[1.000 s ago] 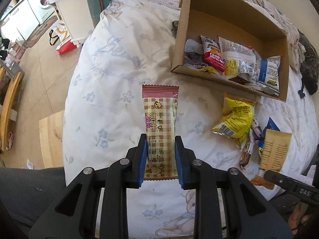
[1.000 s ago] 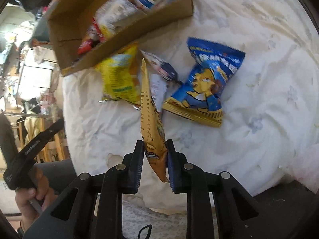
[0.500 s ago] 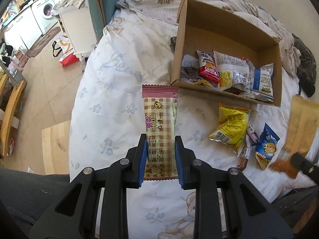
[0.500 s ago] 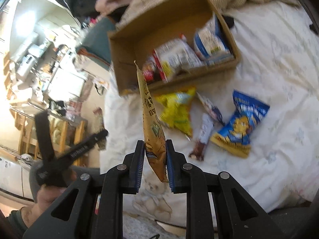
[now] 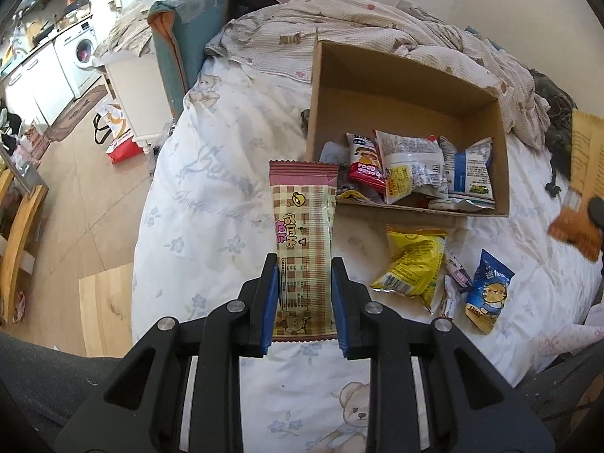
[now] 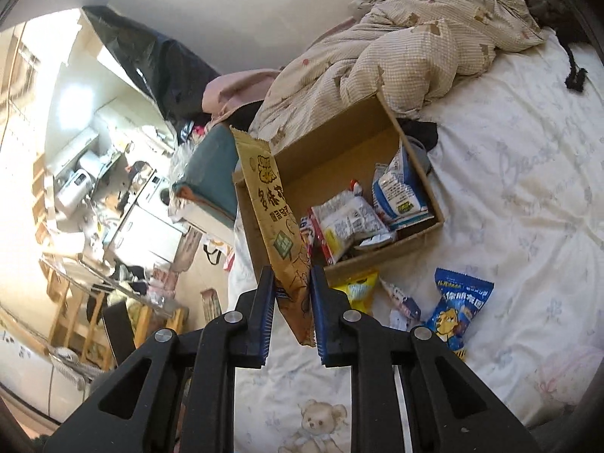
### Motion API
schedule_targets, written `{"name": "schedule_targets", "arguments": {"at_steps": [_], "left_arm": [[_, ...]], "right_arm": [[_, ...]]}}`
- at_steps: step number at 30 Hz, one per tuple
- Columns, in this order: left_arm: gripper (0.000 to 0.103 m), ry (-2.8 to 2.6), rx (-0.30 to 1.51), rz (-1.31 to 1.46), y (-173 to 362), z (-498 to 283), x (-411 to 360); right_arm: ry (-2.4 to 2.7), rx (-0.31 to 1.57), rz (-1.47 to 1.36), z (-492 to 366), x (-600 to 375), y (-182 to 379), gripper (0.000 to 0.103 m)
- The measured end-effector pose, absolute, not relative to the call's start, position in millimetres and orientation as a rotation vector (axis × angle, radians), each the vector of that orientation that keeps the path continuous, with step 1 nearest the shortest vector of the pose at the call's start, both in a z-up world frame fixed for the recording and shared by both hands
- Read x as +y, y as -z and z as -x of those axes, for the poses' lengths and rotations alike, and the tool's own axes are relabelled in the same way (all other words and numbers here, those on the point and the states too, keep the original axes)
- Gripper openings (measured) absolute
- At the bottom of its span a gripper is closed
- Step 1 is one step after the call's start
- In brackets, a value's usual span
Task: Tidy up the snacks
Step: 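Carry the wafer bar and tan bag over the box with both tools, then lower both snacks into the box and open both tools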
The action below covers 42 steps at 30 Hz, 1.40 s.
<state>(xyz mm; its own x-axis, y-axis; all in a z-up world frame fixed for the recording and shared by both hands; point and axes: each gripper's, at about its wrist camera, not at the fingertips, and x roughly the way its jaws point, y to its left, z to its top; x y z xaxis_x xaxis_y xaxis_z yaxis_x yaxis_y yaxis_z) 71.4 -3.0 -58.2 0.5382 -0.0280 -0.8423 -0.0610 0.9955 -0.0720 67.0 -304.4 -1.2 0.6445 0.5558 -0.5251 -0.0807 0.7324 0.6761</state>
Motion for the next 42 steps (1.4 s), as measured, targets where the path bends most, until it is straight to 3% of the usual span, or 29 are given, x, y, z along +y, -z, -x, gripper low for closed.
{"name": "schedule_targets", "arguments": {"at_steps": [8, 21, 32, 42], "left_arm": [[0.022, 0.021, 1.008, 0.096, 52.2, -79.5, -13.4], [0.022, 0.098, 0.917, 0.031, -5.1, -153.0, -24.7], [0.022, 0.195, 1.018, 0.095, 32.4, -210.8, -41.8], [0.022, 0.198, 1.004, 0.017, 55.8, -226.8, -49.7]], "right_arm": [[-0.398, 0.784, -0.694, -86.4, -311.5, -2.4, 0.019], [-0.369, 0.822, -0.657, -132.3, -309.2, -5.0, 0.019], [-0.326, 0.898, -0.585, -187.3, -301.3, 10.5, 0.019], [-0.341, 1.014, -0.589, -218.1, -287.7, 48.5, 0.019]]}}
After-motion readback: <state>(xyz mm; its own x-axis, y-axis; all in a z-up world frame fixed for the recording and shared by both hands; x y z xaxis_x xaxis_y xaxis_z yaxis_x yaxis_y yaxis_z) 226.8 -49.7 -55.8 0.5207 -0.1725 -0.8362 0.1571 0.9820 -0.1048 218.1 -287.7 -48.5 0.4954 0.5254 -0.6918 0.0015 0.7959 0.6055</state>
